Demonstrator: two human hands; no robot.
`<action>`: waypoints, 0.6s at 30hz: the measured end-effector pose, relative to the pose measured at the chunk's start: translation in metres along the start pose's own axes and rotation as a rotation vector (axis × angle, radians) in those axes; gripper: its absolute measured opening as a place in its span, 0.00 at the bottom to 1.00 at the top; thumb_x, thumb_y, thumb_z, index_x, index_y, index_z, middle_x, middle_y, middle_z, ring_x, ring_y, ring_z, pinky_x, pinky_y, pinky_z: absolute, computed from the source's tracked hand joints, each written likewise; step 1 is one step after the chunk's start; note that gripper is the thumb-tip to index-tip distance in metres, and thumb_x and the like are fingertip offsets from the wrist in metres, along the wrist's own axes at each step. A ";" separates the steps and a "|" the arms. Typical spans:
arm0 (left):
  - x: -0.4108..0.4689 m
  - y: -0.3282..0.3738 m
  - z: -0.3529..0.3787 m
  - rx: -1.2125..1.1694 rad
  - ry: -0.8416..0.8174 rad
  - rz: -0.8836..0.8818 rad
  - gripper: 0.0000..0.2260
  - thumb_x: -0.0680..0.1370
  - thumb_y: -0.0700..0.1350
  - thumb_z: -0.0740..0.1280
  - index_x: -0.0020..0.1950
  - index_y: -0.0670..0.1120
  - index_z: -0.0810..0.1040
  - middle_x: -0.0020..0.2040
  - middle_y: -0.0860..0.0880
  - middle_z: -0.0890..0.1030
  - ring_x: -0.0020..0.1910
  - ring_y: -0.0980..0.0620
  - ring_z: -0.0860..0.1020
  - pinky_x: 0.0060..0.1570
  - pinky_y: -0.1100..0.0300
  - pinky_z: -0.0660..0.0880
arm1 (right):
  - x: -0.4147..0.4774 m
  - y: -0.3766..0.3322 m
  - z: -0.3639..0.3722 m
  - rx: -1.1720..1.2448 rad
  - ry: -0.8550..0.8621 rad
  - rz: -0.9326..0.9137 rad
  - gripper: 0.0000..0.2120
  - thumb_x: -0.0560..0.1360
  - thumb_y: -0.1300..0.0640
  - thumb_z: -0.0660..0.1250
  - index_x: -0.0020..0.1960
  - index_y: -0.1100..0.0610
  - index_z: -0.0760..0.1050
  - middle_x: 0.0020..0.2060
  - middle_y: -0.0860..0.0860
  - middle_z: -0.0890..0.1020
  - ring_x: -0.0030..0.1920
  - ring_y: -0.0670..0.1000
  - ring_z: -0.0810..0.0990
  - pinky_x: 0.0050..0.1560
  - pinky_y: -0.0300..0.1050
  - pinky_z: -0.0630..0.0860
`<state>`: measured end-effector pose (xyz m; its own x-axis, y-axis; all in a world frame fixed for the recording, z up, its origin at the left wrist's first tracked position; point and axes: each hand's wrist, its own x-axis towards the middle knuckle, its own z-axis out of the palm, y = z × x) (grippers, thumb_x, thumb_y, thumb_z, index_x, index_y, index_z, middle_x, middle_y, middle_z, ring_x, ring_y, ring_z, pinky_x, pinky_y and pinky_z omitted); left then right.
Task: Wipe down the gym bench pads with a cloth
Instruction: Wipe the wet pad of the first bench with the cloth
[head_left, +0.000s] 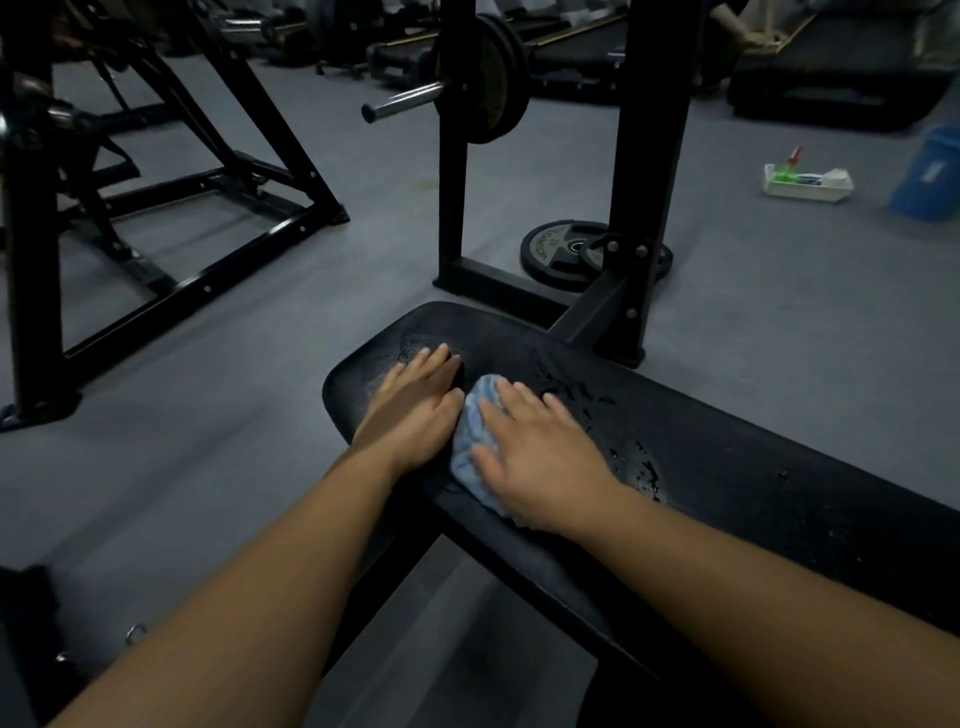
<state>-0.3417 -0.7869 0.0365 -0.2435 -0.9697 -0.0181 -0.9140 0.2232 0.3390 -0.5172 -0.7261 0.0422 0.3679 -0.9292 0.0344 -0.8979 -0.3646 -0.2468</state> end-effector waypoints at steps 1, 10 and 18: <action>-0.001 0.001 0.002 0.034 0.008 0.009 0.24 0.85 0.51 0.51 0.82 0.51 0.54 0.82 0.53 0.49 0.80 0.57 0.45 0.78 0.55 0.43 | -0.001 0.017 -0.002 -0.044 0.009 0.008 0.26 0.83 0.46 0.50 0.79 0.53 0.57 0.80 0.53 0.54 0.79 0.53 0.52 0.78 0.55 0.47; -0.003 0.005 0.004 0.129 0.014 0.071 0.24 0.85 0.53 0.48 0.82 0.54 0.52 0.82 0.56 0.47 0.80 0.59 0.43 0.78 0.53 0.42 | 0.027 0.005 0.002 0.085 0.103 0.079 0.28 0.83 0.45 0.51 0.79 0.54 0.56 0.79 0.58 0.57 0.79 0.55 0.51 0.79 0.51 0.47; 0.013 0.012 -0.004 0.205 -0.097 0.180 0.25 0.85 0.55 0.46 0.82 0.56 0.47 0.82 0.53 0.43 0.80 0.53 0.41 0.78 0.51 0.41 | 0.050 0.042 0.001 -0.023 0.127 0.362 0.30 0.80 0.42 0.52 0.79 0.54 0.58 0.79 0.59 0.57 0.79 0.59 0.51 0.78 0.55 0.48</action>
<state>-0.3552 -0.7976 0.0438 -0.4291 -0.9007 -0.0684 -0.8972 0.4162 0.1476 -0.5365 -0.7874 0.0328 -0.0054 -0.9976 0.0693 -0.9698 -0.0116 -0.2435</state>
